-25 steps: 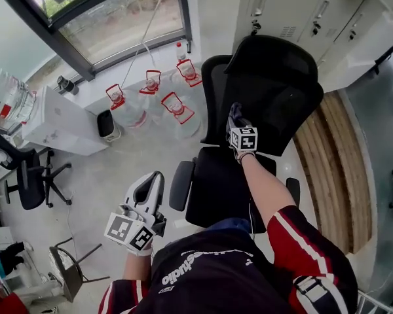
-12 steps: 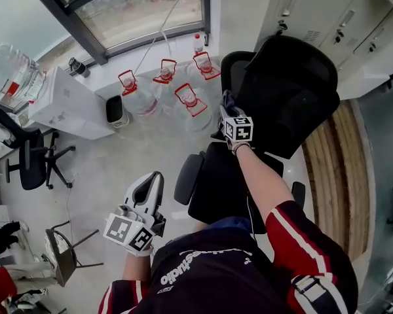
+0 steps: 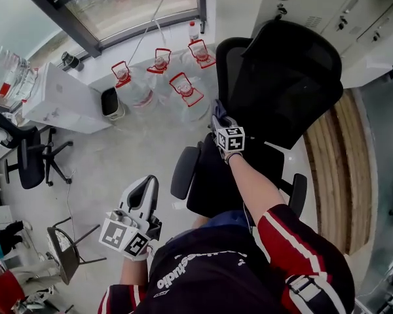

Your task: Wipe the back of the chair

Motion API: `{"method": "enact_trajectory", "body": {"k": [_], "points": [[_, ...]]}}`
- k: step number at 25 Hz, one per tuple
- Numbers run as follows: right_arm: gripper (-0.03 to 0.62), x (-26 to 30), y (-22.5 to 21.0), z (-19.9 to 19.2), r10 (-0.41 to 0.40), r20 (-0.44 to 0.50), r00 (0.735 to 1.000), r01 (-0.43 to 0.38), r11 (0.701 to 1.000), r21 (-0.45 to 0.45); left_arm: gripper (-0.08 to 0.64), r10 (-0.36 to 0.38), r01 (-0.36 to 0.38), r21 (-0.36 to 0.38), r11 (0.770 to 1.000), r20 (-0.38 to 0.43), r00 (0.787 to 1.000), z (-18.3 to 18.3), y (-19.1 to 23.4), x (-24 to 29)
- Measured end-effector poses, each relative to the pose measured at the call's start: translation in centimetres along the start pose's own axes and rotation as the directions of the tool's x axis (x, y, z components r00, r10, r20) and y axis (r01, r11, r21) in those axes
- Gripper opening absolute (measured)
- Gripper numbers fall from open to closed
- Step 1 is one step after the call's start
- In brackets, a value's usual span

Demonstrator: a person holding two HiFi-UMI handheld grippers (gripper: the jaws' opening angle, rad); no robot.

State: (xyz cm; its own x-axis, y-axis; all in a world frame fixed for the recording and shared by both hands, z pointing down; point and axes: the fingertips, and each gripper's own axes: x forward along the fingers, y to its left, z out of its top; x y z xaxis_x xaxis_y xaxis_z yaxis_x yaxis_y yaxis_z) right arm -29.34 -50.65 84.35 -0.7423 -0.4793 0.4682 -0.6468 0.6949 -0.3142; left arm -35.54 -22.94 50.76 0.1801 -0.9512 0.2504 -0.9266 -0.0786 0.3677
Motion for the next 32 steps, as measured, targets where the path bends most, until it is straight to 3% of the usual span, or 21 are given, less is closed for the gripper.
{"method": "enact_trajectory", "body": {"k": [8, 19, 24, 32], "points": [[0.058, 1.2, -3.5, -3.5, -0.033, -0.010, 0.999, 0.033, 0.999, 0.022, 0.025, -0.001, 0.002, 0.020, 1.000, -0.040, 0.999, -2.2, -0.2, 1.4], [0.058, -5.8, -13.2, -4.5, -0.179, 0.003, 0.984, 0.179, 0.982, 0.058, 0.025, -0.115, 0.119, 0.054, 0.991, -0.073, 0.991, -2.6, -4.6, 5.3], [0.058, -9.9, -17.9, -6.0, -0.265, 0.000, 0.964, 0.264, 0.960, 0.090, 0.025, -0.167, 0.170, 0.034, 0.985, -0.083, 0.982, -3.1, -6.7, 6.7], [0.058, -17.2, -25.2, -7.7, -0.414, 0.018, 0.910, 0.403, 0.894, 0.196, 0.025, -0.230, 0.236, 0.037, 0.971, -0.111, 0.967, -3.8, -9.3, 7.8]]}}
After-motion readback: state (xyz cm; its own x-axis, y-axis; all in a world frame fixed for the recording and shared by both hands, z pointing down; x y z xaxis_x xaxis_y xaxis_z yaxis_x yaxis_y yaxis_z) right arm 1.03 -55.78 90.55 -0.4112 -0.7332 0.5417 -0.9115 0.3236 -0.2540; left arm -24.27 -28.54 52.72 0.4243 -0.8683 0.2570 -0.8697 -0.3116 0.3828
